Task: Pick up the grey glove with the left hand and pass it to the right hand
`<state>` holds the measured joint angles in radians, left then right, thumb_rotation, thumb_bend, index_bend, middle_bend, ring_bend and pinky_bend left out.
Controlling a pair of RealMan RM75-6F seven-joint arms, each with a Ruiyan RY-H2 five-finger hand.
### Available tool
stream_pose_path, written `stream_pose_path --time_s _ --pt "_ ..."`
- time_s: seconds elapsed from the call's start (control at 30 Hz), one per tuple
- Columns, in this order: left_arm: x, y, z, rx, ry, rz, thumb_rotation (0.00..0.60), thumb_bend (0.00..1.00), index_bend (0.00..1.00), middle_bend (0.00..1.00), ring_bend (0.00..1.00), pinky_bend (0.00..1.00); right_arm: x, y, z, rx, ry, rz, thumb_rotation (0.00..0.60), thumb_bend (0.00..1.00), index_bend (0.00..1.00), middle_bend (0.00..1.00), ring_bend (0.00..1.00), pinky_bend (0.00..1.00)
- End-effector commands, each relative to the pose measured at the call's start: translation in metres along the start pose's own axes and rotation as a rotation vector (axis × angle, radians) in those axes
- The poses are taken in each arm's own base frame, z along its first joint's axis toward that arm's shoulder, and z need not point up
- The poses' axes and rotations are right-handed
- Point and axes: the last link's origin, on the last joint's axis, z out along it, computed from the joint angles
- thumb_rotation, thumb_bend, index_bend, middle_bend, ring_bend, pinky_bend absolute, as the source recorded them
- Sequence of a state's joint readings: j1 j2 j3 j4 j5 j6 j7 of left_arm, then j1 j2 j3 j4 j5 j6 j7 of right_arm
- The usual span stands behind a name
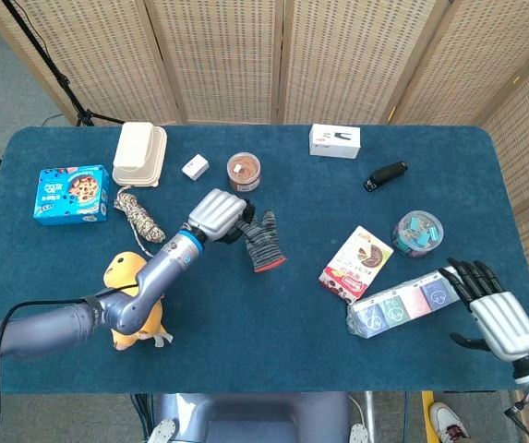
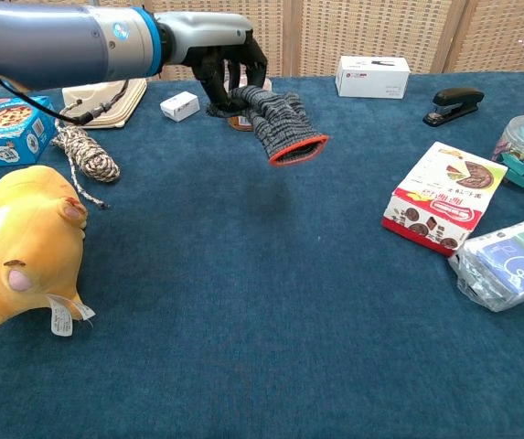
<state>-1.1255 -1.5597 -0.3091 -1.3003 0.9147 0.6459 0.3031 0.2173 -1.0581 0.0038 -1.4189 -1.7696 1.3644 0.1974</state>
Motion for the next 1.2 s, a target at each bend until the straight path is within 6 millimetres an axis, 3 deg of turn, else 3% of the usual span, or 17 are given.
stream_pose_path --time_s 0.03,0.27,0.53,0.73,1.2 --pt "0.013 0.023 0.009 -0.019 0.004 -0.016 0.6 0.42 0.65 0.46 0.44 0.44 0.0 -0.018 0.016 0.131 -0.005 -0.003 0.6 0.0 0.0 0.0 0.0 0.0" --pt "0.022 0.045 0.015 -0.028 -0.003 -0.047 0.6 0.42 0.65 0.46 0.44 0.44 -0.005 -0.065 0.037 0.357 -0.008 0.002 0.6 0.0 0.0 0.0 0.0 0.0" --pt "0.027 0.066 0.013 -0.036 -0.05 -0.111 0.6 0.42 0.65 0.46 0.44 0.44 -0.021 -0.096 0.058 0.384 -0.016 -0.006 0.6 0.0 0.0 0.0 0.0 0.01" --pt "0.027 0.074 0.009 -0.035 -0.07 -0.112 0.6 0.42 0.65 0.46 0.44 0.44 -0.034 -0.105 0.071 0.357 0.001 -0.019 0.6 0.0 0.0 0.0 0.0 0.01" --pt "0.015 0.083 0.007 -0.057 -0.093 -0.168 0.6 0.42 0.65 0.46 0.44 0.44 -0.045 -0.123 0.076 0.332 0.027 0.014 0.6 0.0 0.0 0.0 0.0 0.01"
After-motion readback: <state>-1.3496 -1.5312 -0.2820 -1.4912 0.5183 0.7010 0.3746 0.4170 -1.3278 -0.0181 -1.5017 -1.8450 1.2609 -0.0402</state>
